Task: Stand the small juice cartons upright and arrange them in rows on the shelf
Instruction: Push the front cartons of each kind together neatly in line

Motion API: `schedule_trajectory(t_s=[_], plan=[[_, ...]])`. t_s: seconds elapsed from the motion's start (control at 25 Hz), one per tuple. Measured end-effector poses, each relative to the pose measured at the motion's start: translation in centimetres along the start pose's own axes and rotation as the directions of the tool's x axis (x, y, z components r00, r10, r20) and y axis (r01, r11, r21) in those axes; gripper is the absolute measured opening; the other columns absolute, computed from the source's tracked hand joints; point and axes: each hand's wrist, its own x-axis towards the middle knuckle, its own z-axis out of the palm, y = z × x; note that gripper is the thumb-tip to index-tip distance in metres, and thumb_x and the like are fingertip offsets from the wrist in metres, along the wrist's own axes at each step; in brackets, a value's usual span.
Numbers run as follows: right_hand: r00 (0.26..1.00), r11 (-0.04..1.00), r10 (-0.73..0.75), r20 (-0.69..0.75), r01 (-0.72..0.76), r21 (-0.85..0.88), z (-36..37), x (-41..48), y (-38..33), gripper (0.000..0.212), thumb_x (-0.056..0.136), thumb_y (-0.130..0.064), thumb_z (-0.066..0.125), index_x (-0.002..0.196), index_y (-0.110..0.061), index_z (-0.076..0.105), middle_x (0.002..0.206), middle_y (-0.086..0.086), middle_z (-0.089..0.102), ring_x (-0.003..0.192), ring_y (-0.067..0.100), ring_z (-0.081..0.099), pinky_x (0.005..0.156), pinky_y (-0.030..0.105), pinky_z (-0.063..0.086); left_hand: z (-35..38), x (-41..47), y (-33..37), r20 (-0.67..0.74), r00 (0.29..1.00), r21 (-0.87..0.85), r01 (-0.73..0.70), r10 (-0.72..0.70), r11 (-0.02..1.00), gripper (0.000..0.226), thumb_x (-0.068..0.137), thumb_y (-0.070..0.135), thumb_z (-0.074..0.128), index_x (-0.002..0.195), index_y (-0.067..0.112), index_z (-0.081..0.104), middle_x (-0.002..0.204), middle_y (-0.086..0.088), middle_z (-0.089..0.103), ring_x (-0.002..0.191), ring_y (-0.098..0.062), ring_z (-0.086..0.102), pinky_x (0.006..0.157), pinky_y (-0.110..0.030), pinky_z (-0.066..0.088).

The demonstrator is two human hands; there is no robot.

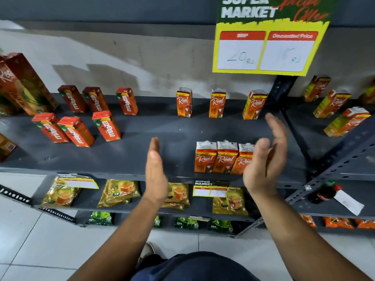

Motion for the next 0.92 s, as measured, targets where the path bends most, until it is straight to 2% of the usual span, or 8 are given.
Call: schedule_trajectory(t_s=[0.08, 0.16, 0.32, 0.48, 0.6, 0.68, 0.8, 0.92], plan=[[0.981, 0.986, -0.159, 0.111, 0.152, 0.073, 2.8, -0.9, -1.9, 0.037, 0.097, -0.024, 0.045, 0.126, -0.002, 0.049, 0.126, 0.017, 0.055, 0.122, 0.039, 0.049, 0.102, 0.052, 0.038, -3.3, 0.8, 0.4, -0.111, 0.993, -0.015, -0.049, 0.047, 0.999, 0.091, 0.079, 0.072, 0.023, 0.150, 0.015, 0.017, 0.158, 0.001, 0.022, 0.142, -0.005, 0.023, 0.119, -0.032, 0.015], [0.943, 0.979, -0.163, 0.289, 0.117, 0.168, 6.6, -3.2, -3.9, 0.035, 0.096, -0.024, 0.047, 0.124, -0.004, 0.053, 0.128, 0.011, 0.055, 0.124, 0.031, 0.049, 0.103, 0.043, 0.038, -7.7, 1.5, 0.7, -0.234, 0.968, 0.033, -0.089, 0.094, 0.996, 0.088, 0.081, 0.070, 0.023, 0.150, 0.015, 0.019, 0.157, 0.000, 0.023, 0.142, -0.006, 0.024, 0.119, -0.034, 0.015], [0.796, 0.980, 0.051, 0.603, -0.155, 0.122, 13.6, -6.9, -5.2, 0.038, 0.096, -0.032, 0.048, 0.128, -0.013, 0.054, 0.132, -0.001, 0.055, 0.127, 0.011, 0.048, 0.103, 0.026, 0.036, -16.7, 4.4, 1.7, -0.423, 0.887, 0.122, -0.145, 0.184, 0.982, 0.074, 0.092, 0.058, 0.022, 0.149, 0.011, 0.026, 0.156, -0.004, 0.028, 0.142, -0.008, 0.025, 0.118, -0.030, 0.018], [0.723, 0.862, 0.370, 0.584, -0.501, 0.073, 22.4, -6.7, -4.8, 0.046, 0.092, -0.039, 0.052, 0.131, -0.014, 0.051, 0.132, 0.004, 0.056, 0.121, 0.007, 0.052, 0.100, 0.025, 0.041, -25.6, 10.0, 3.2, -0.636, 0.760, 0.104, -0.088, 0.134, 0.991, 0.065, 0.096, 0.051, 0.030, 0.146, 0.011, 0.030, 0.155, -0.006, 0.030, 0.131, 0.000, 0.029, 0.094, 0.003, 0.023], [0.719, 0.789, 0.554, 0.420, -0.614, 0.009, 28.9, -4.6, -3.2, 0.049, 0.091, -0.040, 0.049, 0.128, -0.007, 0.051, 0.120, 0.000, 0.059, 0.109, 0.001, 0.055, 0.093, 0.019, 0.042, -31.1, 14.5, 3.5, -0.544, 0.831, 0.120, -0.054, 0.111, 0.991, 0.073, 0.089, 0.061, 0.038, 0.144, 0.013, 0.034, 0.152, -0.007, 0.036, 0.136, -0.013, 0.035, 0.107, -0.015, 0.029], [0.634, 0.682, 0.685, 0.359, -0.732, -0.008, 32.8, -3.4, -1.8, 0.051, 0.097, -0.044, 0.044, 0.132, -0.007, 0.049, 0.125, 0.004, 0.056, 0.117, 0.013, 0.053, 0.097, 0.028, 0.039, -33.1, 17.5, 3.6, -0.398, 0.917, 0.075, 0.023, 0.008, 0.997, 0.068, 0.091, 0.062, 0.036, 0.142, 0.016, 0.039, 0.147, -0.006, 0.043, 0.133, -0.016, 0.041, 0.110, -0.032, 0.032], [0.495, 0.538, 0.771, 0.400, -0.843, 0.005, 35.7, -4.0, -0.2, 0.061, 0.093, -0.055, 0.039, 0.130, -0.008, 0.053, 0.127, 0.014, 0.060, 0.111, 0.021, 0.056, 0.091, 0.031, 0.042, -32.9, 20.0, 3.5, -0.157, 0.966, -0.178, 0.178, -0.206, 0.968, 0.052, 0.095, 0.059, 0.035, 0.113, 0.021, 0.064, 0.113, -0.012, 0.069, 0.100, -0.021, 0.066, 0.084, -0.036, 0.054], [0.449, 0.461, 0.829, 0.333, -0.886, 0.047, 37.1, -6.1, -0.1, 0.055, 0.087, -0.052, 0.055, 0.110, -0.003, 0.064, 0.107, 0.023, 0.067, 0.094, 0.033, 0.065, 0.087, 0.045, 0.051, -32.3, 20.8, 3.0, -0.053, 0.944, -0.123, 0.317, -0.325, 0.941, 0.052, 0.093, 0.055, 0.044, 0.099, 0.010, 0.070, 0.089, -0.014, 0.072, 0.081, -0.027, 0.068, 0.076, -0.040, 0.058]])
